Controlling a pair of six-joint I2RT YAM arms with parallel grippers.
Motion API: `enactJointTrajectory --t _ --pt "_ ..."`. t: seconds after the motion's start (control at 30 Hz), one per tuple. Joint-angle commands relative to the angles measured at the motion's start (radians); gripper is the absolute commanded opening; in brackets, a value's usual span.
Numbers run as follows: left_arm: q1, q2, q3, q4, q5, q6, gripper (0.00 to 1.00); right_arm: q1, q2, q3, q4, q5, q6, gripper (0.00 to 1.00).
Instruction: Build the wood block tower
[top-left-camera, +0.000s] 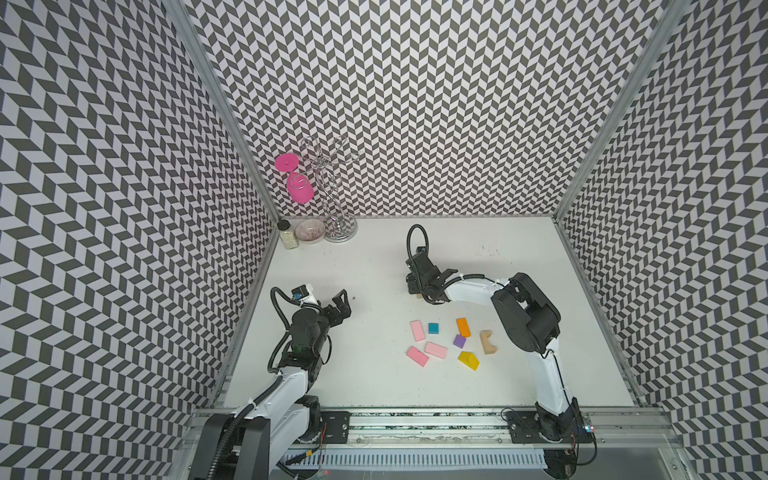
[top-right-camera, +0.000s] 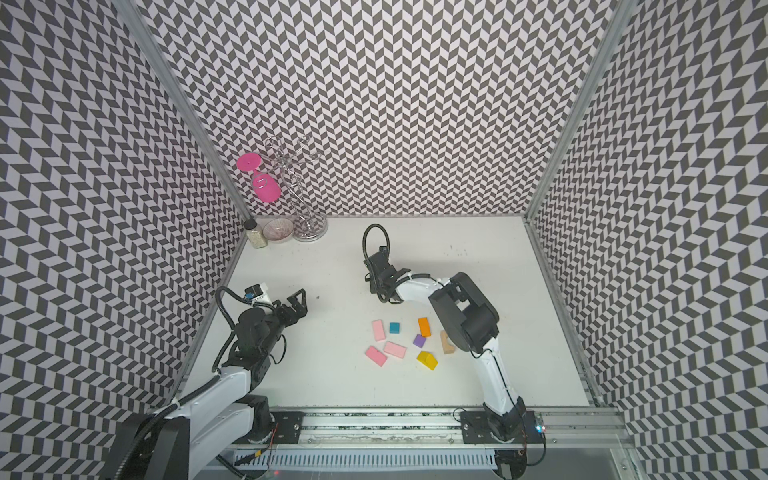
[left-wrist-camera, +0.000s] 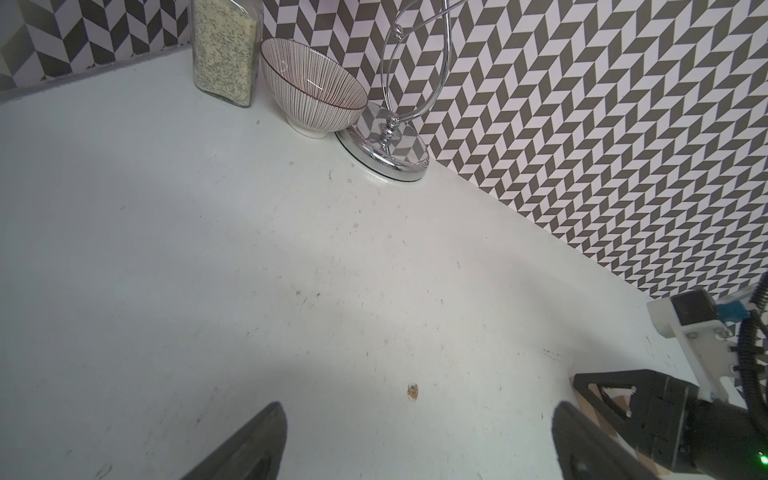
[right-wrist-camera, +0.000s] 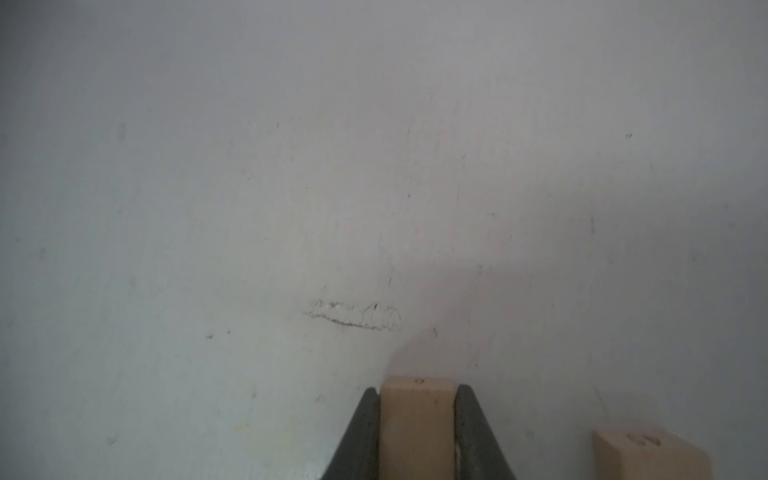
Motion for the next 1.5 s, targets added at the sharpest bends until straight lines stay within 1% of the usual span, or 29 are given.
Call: enactJointTrajectory --t 0.0,0.03,0.17,0.27,0.33,0.43,0.57,0.7,0.8,0.87,1.07,1.23,1.3,1.47 --pt "-0.002 0.010 0.027 0.026 -0.018 -0.001 1.00 -0.016 0.035 0.038 -0.026 0.027 0.022 0.18" --pt "-0.003 0.012 0.029 0.026 -0.020 -0.001 1.00 -0.016 0.037 0.042 -0.026 0.025 0.024 0.20" --pt "-0.003 0.021 0.034 0.026 -0.022 -0.001 1.00 -0.016 0.033 0.052 -0.026 0.012 0.030 0.41" --pt "-0.002 0.024 0.037 0.023 -0.020 -0.001 1.00 -0.016 0.003 0.065 -0.049 0.039 0.023 0.49" --pt "-0.003 0.025 0.037 0.024 -0.020 -0.001 1.00 -0.016 -0.038 0.068 -0.066 0.064 0.015 0.52" --pt "-0.003 0.024 0.037 0.024 -0.021 0.000 1.00 -0.016 -0.123 0.058 -0.092 0.094 -0.001 0.52" --pt "-0.003 0.026 0.037 0.024 -0.021 0.000 1.00 -0.016 -0.266 -0.061 -0.074 0.144 -0.001 0.54" --pt "-0.002 0.026 0.037 0.024 -0.018 0.000 1.00 -0.025 -0.390 -0.242 -0.002 0.145 0.015 0.53" --pt "-0.002 0.025 0.037 0.024 -0.016 0.000 1.00 -0.036 -0.423 -0.339 0.052 0.096 0.011 0.52" --pt "-0.003 0.023 0.037 0.024 -0.015 0.001 1.00 -0.040 -0.414 -0.369 0.071 0.060 -0.002 0.52" --pt "-0.003 0.026 0.037 0.027 -0.011 0.002 1.00 -0.051 -0.321 -0.362 0.092 -0.018 -0.018 0.49" --pt "-0.005 0.030 0.035 0.038 0.008 0.011 1.00 -0.059 -0.263 -0.342 0.109 -0.037 -0.017 0.45" --pt "-0.008 0.028 0.035 0.040 0.009 0.013 1.00 -0.064 -0.241 -0.332 0.109 -0.038 -0.017 0.42" --pt "-0.009 0.028 0.035 0.040 0.005 0.013 1.00 -0.075 -0.211 -0.316 0.110 -0.029 -0.013 0.30"
